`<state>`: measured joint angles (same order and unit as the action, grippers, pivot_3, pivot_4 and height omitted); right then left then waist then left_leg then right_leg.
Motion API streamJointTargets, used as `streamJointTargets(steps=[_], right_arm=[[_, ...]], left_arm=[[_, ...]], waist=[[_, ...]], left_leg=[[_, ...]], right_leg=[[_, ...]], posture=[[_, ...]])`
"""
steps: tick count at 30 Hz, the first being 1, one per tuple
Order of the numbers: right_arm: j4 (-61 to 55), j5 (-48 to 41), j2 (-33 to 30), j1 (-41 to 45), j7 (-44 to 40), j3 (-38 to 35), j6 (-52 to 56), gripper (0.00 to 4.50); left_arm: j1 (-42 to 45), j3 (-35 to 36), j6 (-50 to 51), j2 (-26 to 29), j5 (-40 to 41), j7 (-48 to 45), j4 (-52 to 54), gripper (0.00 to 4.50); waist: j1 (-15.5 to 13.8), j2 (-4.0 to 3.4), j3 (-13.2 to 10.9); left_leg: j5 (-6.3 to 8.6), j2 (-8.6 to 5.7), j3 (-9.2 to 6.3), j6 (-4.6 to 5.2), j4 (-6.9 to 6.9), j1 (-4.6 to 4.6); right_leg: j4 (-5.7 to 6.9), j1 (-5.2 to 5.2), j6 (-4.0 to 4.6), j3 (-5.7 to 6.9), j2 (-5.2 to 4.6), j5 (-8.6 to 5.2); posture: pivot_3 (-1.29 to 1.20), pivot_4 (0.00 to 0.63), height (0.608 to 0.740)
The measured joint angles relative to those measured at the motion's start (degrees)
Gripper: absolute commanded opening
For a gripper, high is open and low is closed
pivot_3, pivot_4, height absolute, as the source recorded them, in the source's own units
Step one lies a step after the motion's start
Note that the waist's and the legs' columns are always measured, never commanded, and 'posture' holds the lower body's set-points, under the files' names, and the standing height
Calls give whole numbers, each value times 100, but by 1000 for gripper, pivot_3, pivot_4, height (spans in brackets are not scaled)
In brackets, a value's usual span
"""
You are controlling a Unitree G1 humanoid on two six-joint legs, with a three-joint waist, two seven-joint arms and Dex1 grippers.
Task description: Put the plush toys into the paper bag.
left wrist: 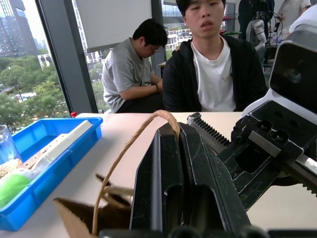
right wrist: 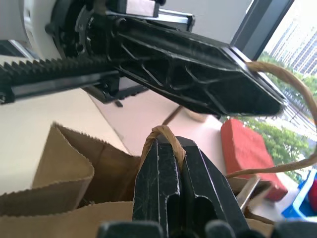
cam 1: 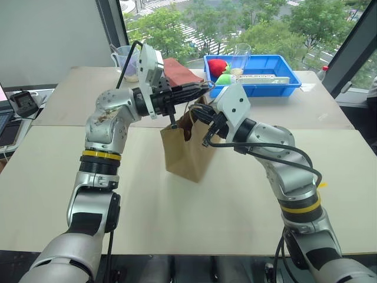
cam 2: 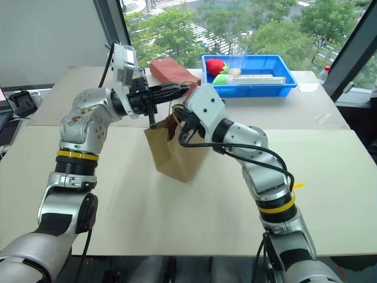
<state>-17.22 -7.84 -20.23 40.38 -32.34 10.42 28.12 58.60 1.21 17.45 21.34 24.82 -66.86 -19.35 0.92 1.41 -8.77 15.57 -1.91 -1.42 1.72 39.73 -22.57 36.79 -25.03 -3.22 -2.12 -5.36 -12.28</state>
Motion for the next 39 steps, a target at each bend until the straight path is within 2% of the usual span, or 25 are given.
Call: streamJointTargets(steps=[17,29,34,39], right_arm=[[-167,-10,-6,-30,-26,90,46,21],[-476,-84,-252,-122,-248,202,811,21],[-198,-146,-117,-42,-387,364,801,21],[116,-140,-74,137,-487,427,625,21]], left_arm=[[-342,-42,27,151,3,-33,271,0],[-845,-228,283,124,78,-47,795,0],[-1332,-176,575,500,199,63,1461,0],[-1751,-18,1013,571,485,421,2230,0]], waist=[[-7,0,0],[13,0,0],[50,0,0],[21,0,0]], left_leg=[[0,-2,0,0,1,-4],[1,1,0,1,1,-4],[1,4,-2,1,-2,-3],[1,4,-3,1,0,-3]], right_leg=[[-2,-2,0,-1,-3,0],[-1,-4,0,-2,0,0],[2,-7,0,-4,2,0],[0,-6,0,-4,-4,0]], posture=[[0,150,740],[0,150,740],[0,150,740],[0,150,740]])
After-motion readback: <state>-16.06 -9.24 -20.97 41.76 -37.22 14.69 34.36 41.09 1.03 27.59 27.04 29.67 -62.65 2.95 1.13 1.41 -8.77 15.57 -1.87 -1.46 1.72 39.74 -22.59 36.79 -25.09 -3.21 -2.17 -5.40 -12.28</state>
